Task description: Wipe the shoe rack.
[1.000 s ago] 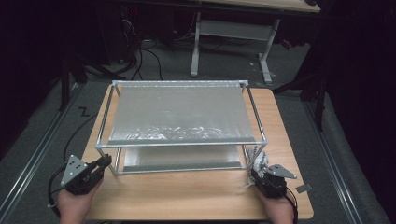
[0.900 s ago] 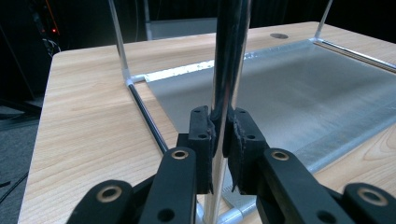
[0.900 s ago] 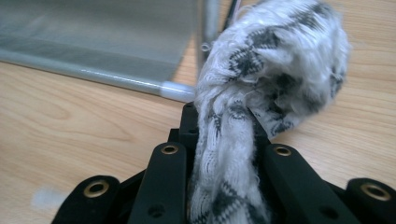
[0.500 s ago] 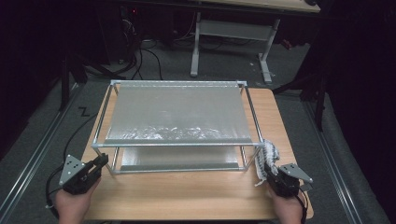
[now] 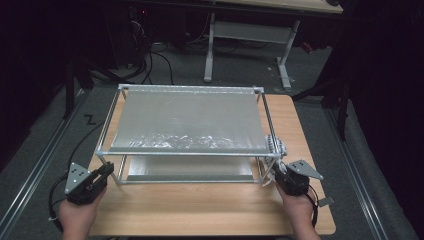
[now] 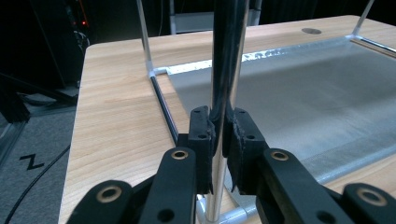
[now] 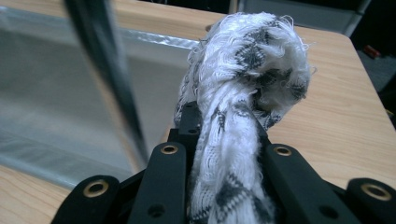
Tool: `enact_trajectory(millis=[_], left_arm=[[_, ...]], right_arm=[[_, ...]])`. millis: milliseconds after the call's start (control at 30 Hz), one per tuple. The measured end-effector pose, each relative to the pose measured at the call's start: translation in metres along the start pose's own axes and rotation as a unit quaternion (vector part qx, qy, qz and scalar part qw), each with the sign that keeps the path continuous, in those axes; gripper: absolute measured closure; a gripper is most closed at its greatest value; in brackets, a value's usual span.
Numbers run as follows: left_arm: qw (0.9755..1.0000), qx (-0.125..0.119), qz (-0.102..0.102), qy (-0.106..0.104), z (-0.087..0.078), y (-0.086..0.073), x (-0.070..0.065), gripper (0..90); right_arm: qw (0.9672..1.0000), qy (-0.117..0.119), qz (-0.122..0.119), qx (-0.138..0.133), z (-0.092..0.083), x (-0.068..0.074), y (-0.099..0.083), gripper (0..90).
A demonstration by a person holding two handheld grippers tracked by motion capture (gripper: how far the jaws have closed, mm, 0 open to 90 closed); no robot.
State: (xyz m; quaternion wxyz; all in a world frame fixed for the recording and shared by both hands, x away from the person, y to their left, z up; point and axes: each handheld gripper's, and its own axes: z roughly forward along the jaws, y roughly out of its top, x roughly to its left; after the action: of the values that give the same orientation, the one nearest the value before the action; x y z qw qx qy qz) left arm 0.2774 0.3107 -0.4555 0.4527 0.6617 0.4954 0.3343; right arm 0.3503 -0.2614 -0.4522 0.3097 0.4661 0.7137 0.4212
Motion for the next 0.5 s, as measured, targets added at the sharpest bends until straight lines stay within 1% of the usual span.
enact_trajectory(millis=[67, 100, 233, 300, 400, 500], left_arm=[[1.0000, 0.002, 0.003, -0.001, 0.002, 0.001, -0.001, 80.6], [1.0000, 0.003, 0.005, 0.002, 0.002, 0.001, -0.002, 80.5], [1.0000, 0.001, 0.002, 0.006, 0.006, 0.002, -0.006, 80.5], [1.0000, 0.004, 0.005, 0.004, 0.009, 0.004, -0.010, 80.5], [0.9999, 0.004, 0.010, -0.003, 0.016, 0.007, -0.017, 80.5], [0.9998, 0.000, 0.019, -0.009, 0.028, 0.010, -0.029, 80.4]], right_arm=[[1.0000, 0.004, -0.005, 0.000, 0.000, 0.001, 0.001, 76.8], [1.0000, 0.006, -0.005, 0.001, 0.000, 0.002, 0.001, 77.1], [1.0000, 0.003, -0.005, 0.007, -0.001, 0.001, 0.000, 77.4], [1.0000, 0.000, -0.007, 0.006, -0.004, -0.001, -0.001, 77.4], [0.9999, -0.008, -0.007, 0.008, -0.010, -0.007, -0.004, 77.4], [0.9997, -0.021, -0.010, 0.009, -0.022, -0.018, -0.010, 77.4]])
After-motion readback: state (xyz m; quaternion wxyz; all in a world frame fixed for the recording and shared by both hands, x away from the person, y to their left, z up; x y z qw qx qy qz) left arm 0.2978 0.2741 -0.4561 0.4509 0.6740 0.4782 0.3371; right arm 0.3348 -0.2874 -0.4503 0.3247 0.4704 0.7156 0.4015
